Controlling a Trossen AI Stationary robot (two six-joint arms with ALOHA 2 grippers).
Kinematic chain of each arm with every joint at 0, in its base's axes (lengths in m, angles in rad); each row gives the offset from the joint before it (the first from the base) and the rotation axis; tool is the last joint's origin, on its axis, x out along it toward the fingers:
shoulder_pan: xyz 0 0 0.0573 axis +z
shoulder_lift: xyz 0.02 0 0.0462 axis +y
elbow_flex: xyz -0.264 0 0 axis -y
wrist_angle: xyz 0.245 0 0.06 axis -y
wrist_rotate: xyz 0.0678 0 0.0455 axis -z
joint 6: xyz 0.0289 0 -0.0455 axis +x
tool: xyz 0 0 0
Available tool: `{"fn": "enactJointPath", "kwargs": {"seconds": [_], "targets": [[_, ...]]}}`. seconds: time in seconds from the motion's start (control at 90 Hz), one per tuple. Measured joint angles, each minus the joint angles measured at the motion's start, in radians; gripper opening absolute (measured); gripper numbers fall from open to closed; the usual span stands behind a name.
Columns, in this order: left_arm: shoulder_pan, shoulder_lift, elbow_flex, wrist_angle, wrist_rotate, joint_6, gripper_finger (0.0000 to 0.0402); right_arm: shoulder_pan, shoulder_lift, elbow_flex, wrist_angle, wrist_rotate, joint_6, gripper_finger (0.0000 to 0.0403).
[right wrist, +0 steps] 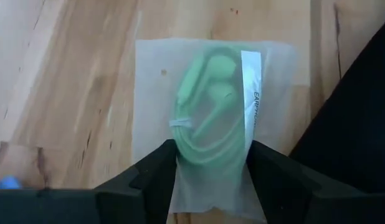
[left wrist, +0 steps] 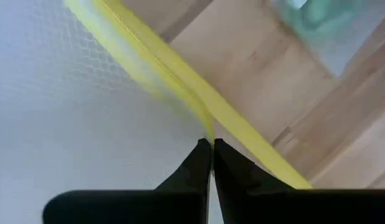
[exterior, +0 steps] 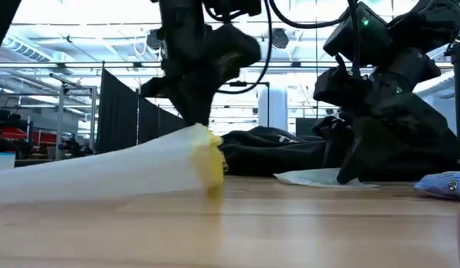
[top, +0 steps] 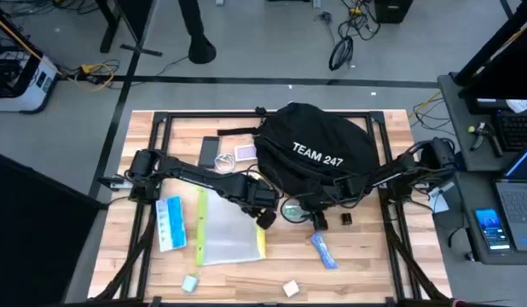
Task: Unpack backpack
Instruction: Put the earphones into the green zip bag
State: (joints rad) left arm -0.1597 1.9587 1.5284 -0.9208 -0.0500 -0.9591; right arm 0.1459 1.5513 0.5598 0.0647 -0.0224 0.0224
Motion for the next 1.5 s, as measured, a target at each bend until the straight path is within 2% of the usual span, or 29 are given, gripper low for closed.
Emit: {"fn": "enactJointPath", "kwargs": {"seconds": [0.233,0.322,0.433,0.522,0.578,0.667,0.789,0.967,1.2,1.389,1.5], "targets": [[-0.001,-0.003,0.039,-0.04,-0.019,0.049,0.0,0.0,-0.001,0.001,-0.014,-0.003,-0.059,0.018],[-0.004,-0.007,0.04,-0.041,-0.019,0.05,0.0,0.0,0.002,0.004,-0.041,-0.003,-0.072,0.0163],[-0.006,-0.008,0.04,-0.043,-0.02,0.07,0.0,0.001,0.018,0.007,-0.063,-0.01,-0.084,0.0105],[-0.006,-0.008,0.04,-0.043,-0.022,0.085,0.0,0.001,0.027,0.007,-0.064,-0.013,-0.089,0.0032],[-0.006,-0.01,0.04,-0.043,-0.023,0.086,0.0,0.007,0.027,0.007,-0.053,-0.009,-0.096,0.0013],[-0.006,-0.01,0.04,-0.042,-0.023,0.102,0.0,0.018,0.023,0.011,-0.021,-0.002,-0.085,0.0007],[-0.007,-0.01,0.052,-0.045,0.003,0.105,0.0,0.029,0.026,0.079,-0.065,-0.002,-0.094,0.0003],[-0.014,-0.012,0.133,-0.069,0.016,0.17,0.0,0.019,0.026,0.153,-0.084,-0.003,-0.142,0.0002],[-0.013,-0.013,0.199,-0.063,0.019,0.251,0.0,-0.024,0.026,0.196,-0.02,-0.003,-0.143,0.0001],[-0.011,-0.013,0.199,-0.056,0.019,0.269,0.0,-0.051,0.101,0.264,0.043,-0.004,-0.086,0.0003],[-0.011,-0.013,0.199,-0.055,0.003,0.287,0.0,-0.066,0.184,0.332,0.058,-0.027,-0.04,0.0028]]}}
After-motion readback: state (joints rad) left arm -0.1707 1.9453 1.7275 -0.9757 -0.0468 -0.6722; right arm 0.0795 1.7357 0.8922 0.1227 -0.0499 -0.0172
